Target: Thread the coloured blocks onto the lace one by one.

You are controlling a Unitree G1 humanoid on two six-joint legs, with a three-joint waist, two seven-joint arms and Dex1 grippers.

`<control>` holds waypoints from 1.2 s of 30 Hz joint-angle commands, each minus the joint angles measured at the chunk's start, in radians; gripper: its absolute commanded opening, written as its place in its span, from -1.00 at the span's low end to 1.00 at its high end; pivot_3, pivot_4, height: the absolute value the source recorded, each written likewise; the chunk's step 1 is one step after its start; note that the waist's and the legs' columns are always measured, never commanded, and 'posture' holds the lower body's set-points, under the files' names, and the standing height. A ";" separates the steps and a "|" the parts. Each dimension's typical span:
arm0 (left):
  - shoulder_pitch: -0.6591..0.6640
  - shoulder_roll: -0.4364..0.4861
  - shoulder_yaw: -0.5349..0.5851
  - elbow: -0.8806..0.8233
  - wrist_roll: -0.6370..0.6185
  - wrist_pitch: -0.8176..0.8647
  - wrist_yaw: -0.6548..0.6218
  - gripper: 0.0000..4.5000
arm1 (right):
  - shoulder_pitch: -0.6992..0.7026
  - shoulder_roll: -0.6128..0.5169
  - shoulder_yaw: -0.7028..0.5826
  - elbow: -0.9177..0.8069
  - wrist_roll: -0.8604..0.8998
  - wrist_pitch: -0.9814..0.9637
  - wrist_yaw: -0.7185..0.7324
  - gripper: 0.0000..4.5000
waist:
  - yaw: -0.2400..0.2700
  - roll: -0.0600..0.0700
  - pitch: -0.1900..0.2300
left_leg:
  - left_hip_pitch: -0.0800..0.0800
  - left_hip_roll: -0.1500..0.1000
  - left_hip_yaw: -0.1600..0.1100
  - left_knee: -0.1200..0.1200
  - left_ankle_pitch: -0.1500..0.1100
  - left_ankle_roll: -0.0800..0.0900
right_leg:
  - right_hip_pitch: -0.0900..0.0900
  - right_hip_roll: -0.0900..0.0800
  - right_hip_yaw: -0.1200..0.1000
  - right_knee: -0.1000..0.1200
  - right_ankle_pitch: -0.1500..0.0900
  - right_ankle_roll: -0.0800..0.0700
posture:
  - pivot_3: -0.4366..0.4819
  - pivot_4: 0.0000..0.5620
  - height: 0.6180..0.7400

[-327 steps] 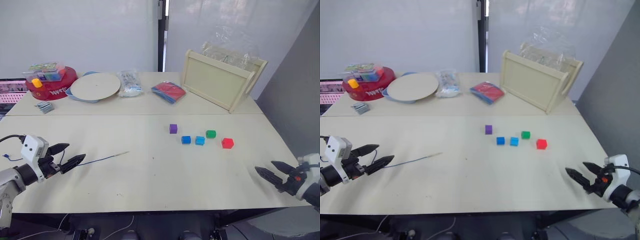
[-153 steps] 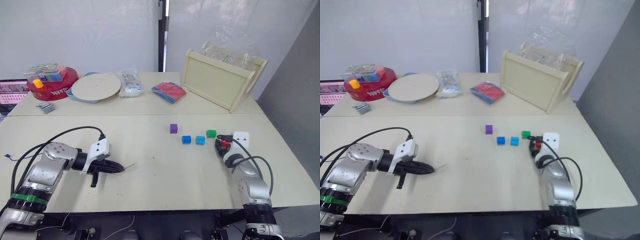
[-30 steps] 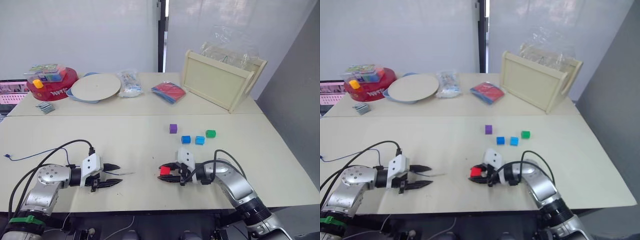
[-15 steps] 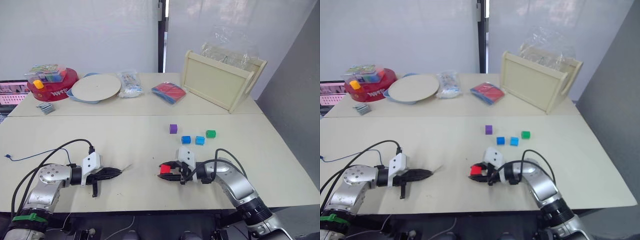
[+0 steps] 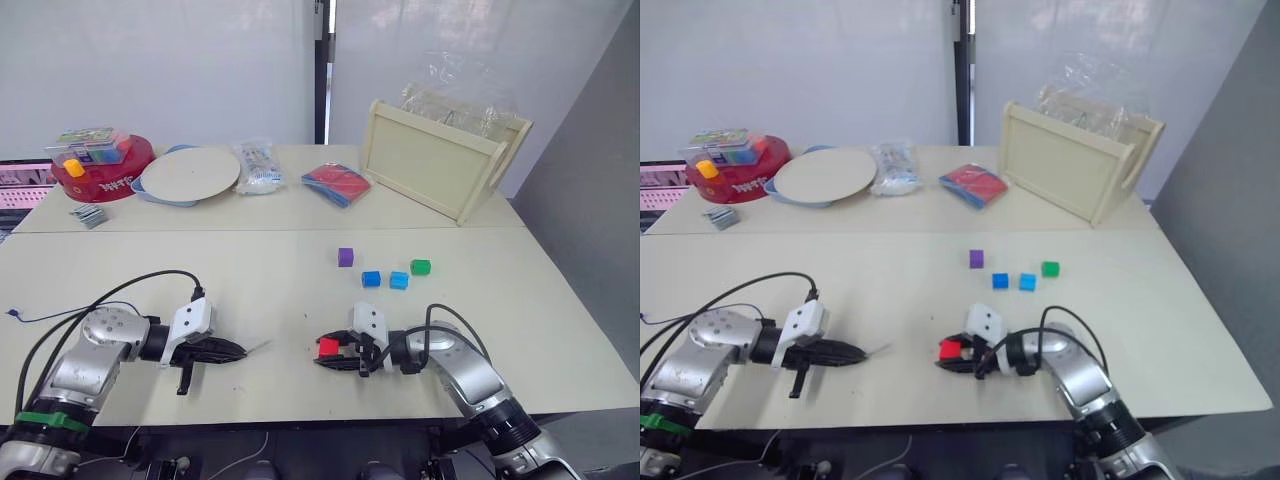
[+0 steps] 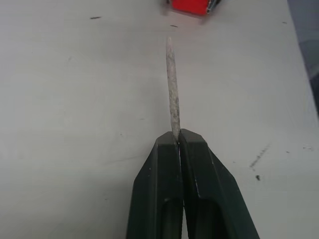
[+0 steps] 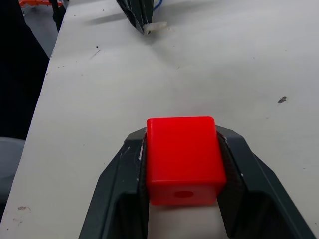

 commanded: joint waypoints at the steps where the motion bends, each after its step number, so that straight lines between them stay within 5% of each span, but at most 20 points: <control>1: -0.041 0.017 -0.040 -0.118 -0.012 0.146 0.014 -1.00 | -0.015 0.011 0.030 -0.004 -0.007 -0.027 0.030 -0.47 | 0.000 0.000 0.000 | 0.000 0.000 0.000 0.000 0.000 0.000 | 0.000 0.000 0.000 0.000 0.000 0.000 | -0.05 -0.47 1.00; 8: -0.080 0.044 -0.150 -0.257 0.039 0.282 0.029 -1.00 | -0.048 0.031 0.065 0.021 -0.022 -0.034 0.063 -0.47 | -0.005 0.000 0.000 | 0.000 0.001 0.000 0.000 0.000 0.000 | 0.000 0.001 0.000 0.000 0.000 0.000 | -0.05 -0.47 1.00; 20: -0.127 0.028 -0.257 -0.266 0.102 0.312 0.032 -1.00 | -0.090 0.047 0.091 0.029 -0.042 -0.054 0.097 -0.47 | -0.001 0.000 0.000 | -0.001 0.001 0.000 0.000 0.000 0.000 | 0.000 0.001 0.000 -0.001 0.000 0.000 | -0.05 -0.47 1.00; 36: -0.157 -0.058 -0.243 -0.317 0.043 0.384 0.083 -1.00 | -0.094 0.055 0.100 0.036 -0.054 -0.053 0.087 -0.47 | 0.000 0.000 0.000 | -0.001 0.000 0.000 0.000 0.000 0.000 | 0.000 0.001 0.000 -0.001 0.000 0.000 | -0.05 -0.47 1.00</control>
